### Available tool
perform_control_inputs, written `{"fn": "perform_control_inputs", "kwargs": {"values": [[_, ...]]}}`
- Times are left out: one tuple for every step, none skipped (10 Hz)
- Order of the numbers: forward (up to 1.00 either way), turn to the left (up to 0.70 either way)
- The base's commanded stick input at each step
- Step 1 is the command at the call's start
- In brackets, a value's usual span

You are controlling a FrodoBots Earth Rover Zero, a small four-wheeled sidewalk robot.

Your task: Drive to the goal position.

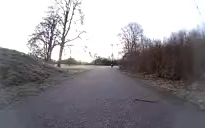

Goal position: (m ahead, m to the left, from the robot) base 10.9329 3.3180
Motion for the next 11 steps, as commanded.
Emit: {"fn": "perform_control_inputs", "kwargs": {"values": [[0.7, 0.0], [0.7, 0.0], [0.7, 0.0], [0.7, 0.0], [0.7, 0.0], [0.7, 0.0], [0.7, 0.0], [0.7, 0.0], [0.7, 0.0], [0.7, 0.0], [0.7, 0.0]]}}
